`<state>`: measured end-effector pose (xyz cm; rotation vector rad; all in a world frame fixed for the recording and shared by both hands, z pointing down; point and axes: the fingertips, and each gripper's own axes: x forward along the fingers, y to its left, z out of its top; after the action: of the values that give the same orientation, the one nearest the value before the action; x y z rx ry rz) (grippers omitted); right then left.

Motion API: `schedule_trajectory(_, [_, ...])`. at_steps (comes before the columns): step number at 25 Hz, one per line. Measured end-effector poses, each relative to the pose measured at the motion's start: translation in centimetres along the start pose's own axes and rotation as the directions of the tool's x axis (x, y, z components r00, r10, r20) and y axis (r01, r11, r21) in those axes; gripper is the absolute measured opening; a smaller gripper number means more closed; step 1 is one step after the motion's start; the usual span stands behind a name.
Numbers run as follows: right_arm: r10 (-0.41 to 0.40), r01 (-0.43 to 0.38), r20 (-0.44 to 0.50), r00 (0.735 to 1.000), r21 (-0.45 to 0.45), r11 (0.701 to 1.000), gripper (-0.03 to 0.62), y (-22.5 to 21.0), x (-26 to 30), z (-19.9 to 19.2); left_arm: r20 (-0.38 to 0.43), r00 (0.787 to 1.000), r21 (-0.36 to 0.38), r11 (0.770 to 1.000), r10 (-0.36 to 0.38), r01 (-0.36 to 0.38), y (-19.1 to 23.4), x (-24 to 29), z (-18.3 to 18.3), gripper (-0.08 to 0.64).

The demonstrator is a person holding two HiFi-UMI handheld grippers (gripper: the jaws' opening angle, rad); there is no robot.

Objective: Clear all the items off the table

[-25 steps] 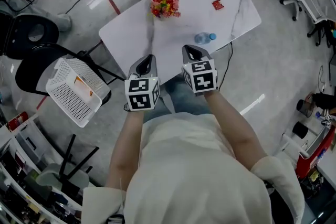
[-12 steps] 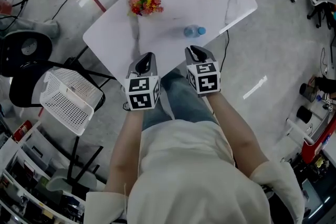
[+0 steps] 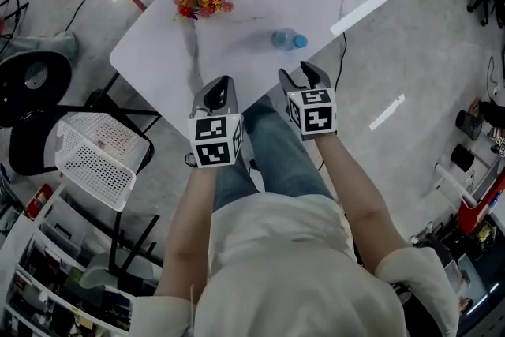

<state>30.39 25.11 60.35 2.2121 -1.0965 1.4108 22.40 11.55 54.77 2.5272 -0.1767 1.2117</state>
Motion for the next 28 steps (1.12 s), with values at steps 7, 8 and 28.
schedule_trajectory(7, [-0.020, 0.020, -0.018, 1.000, 0.024, 1.000, 0.282, -1.9, 3.7, -1.5, -0.026, 1.000, -0.005, 1.000, 0.001, -0.001, 0.4, 2.8, -1.1, 0.009])
schedule_trajectory(8, [-0.022, 0.022, -0.017, 1.000, 0.025, 0.999, 0.288, -2.2, 4.3, -1.6, -0.027, 1.000, -0.005, 1.000, 0.002, -0.002, 0.5, 3.2, -1.3, 0.009])
schedule_trajectory(28, [-0.034, 0.033, 0.023, 0.999, 0.015, 0.999, 0.365, -4.3, 12.2, -1.4, -0.081, 0.997, -0.030, 1.000, -0.008, 0.006, 1.0, 7.1, -4.4, 0.009])
